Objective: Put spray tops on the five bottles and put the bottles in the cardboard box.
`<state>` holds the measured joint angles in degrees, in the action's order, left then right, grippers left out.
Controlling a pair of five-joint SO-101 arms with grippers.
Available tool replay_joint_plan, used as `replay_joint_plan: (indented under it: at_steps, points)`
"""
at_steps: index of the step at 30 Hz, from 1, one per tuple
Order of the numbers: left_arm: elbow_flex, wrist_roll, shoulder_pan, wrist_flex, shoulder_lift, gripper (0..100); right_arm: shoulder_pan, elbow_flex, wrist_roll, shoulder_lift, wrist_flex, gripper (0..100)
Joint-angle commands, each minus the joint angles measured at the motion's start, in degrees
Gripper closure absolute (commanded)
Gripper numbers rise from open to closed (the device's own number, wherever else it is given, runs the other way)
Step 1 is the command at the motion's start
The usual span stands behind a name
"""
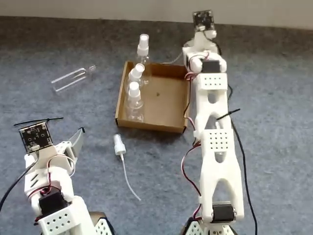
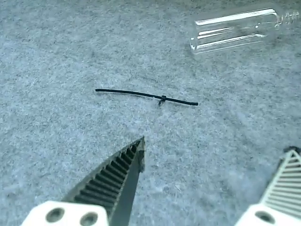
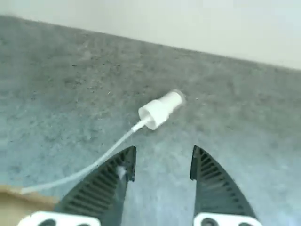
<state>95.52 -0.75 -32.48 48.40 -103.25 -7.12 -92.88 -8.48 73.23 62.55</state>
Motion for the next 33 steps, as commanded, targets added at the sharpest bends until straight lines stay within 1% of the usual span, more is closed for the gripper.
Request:
replay_joint_plan:
  at_steps: [1,4,6,7,9,14,20,22,25,28,30,33]
  points:
    - [-3.65,0.0,-0.75,-1.05,-0.75,61,0.84,-8.66,2.55,-12.44,17.45,84.7]
    - [-6.37,0.18,-0.75,0.53,-0.75,61,1.98,-8.4,8.18,-19.12,29.93,84.7]
    - [-8.13,0.09,-0.75,3.16,-0.84,61,2.33,-8.4,10.37,-23.25,37.41,84.7]
    - [-9.1,0.09,-0.75,3.96,-0.84,61,2.33,-8.4,10.55,-25.01,39.16,84.7]
    - [-10.68,0.09,-0.66,4.66,-0.84,61,3.47,-7.96,10.64,-27.56,38.81,84.8]
    - [-13.05,0.0,-0.66,4.75,-0.84,61,9.63,-8.22,10.9,-31.16,38.9,84.8]
    - [-13.14,0.0,-0.31,8.7,-0.84,61,13.93,-7.78,10.64,-44.44,38.9,84.8]
    - [-13.14,0.0,-0.31,10.46,-0.84,61,15.87,-4.97,10.55,-49.54,38.9,84.8]
    - [-12.62,0.0,-0.13,11.08,-0.84,61,18.59,8.22,10.46,-59.12,38.9,84.8]
    - [-12.09,0.0,1.63,11.16,-0.84,61,20.79,30.81,10.64,-70.81,38.81,84.8]
    - [-10.51,0.0,2.95,11.16,-0.84,61,20.7,47.25,10.73,-79.69,38.73,84.8]
    - [-6.73,0.0,3.12,10.9,-0.84,61,20.18,69.05,10.55,-92.44,38.46,84.7]
